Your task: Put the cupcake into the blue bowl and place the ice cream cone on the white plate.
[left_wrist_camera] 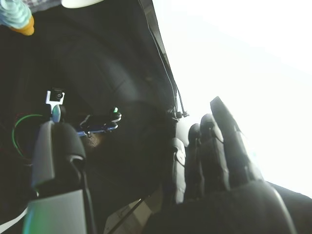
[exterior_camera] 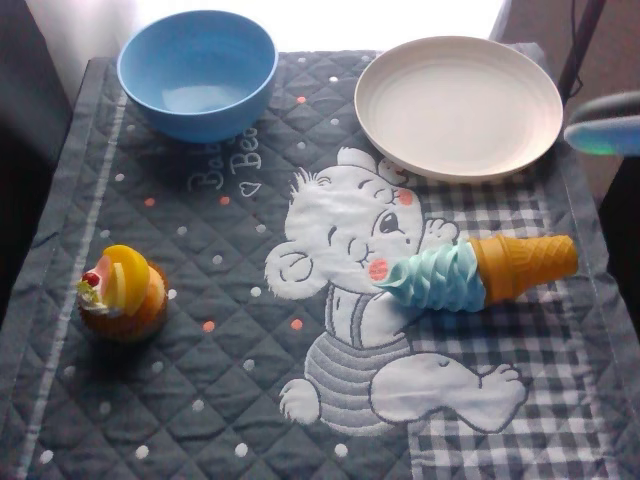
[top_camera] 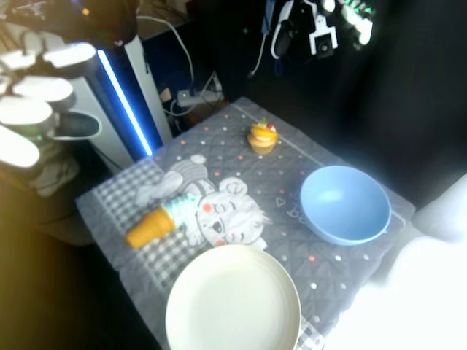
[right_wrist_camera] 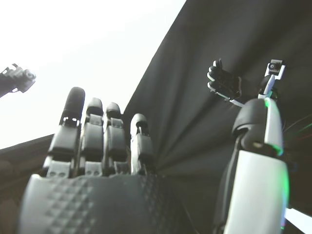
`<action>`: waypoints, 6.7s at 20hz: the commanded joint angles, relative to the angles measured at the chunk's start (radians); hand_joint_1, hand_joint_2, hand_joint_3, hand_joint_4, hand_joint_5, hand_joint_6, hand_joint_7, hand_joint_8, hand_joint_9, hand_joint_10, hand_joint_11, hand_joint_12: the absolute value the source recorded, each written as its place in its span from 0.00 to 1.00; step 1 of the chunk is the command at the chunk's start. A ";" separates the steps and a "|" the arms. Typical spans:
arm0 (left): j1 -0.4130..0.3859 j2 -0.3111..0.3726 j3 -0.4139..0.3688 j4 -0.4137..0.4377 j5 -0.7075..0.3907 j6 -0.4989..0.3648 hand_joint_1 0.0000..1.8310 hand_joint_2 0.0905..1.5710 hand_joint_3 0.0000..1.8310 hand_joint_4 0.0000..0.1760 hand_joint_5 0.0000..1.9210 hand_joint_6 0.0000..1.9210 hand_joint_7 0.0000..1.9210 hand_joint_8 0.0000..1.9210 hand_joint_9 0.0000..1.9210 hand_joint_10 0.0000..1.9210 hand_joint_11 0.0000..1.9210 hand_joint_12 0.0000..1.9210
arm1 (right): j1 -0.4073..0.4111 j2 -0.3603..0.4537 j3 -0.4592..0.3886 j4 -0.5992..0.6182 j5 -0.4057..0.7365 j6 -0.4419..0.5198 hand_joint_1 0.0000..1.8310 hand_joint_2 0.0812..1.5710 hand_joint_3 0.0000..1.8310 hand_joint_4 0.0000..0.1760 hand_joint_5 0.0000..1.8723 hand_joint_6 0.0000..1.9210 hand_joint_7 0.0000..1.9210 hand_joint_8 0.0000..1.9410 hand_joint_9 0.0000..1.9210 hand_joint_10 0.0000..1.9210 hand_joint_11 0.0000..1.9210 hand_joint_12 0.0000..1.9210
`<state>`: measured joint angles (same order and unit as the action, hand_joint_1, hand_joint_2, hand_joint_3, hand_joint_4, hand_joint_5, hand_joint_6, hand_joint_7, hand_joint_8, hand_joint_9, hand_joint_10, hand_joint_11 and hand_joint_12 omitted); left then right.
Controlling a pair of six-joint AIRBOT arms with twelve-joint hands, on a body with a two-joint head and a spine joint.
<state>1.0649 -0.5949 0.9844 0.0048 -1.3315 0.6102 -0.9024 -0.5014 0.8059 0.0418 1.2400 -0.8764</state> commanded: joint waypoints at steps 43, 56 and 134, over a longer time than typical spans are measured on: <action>-0.346 -0.203 0.101 0.750 0.658 -0.383 0.43 0.42 0.00 0.00 0.22 0.00 0.28 0.00 0.32 0.00 0.10 0.50 | 0.207 -0.254 0.181 -0.508 -0.648 0.399 0.44 0.36 0.00 0.00 0.18 0.00 0.21 0.00 0.19 0.00 0.05 0.38; -0.351 -0.267 0.132 0.792 0.716 -0.391 0.36 0.47 0.00 0.00 0.22 0.00 0.27 0.00 0.32 0.00 0.11 0.40 | 0.154 -0.323 0.243 -0.553 -0.731 0.463 0.42 0.39 0.00 0.00 0.22 0.01 0.27 0.01 0.27 0.01 0.17 0.21; -0.824 -0.724 0.727 0.912 1.043 -0.603 0.75 0.67 0.00 0.00 0.49 0.47 0.56 0.43 0.50 0.61 0.22 0.77 | 0.418 -0.584 0.663 -0.085 -0.699 0.261 0.70 0.67 0.00 0.00 0.52 0.40 0.60 0.47 0.68 0.30 0.55 0.65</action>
<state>0.2516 -1.3132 1.7077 0.9421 -0.2287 0.0109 -0.5011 -1.0843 1.4631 -0.0666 0.4194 -0.6231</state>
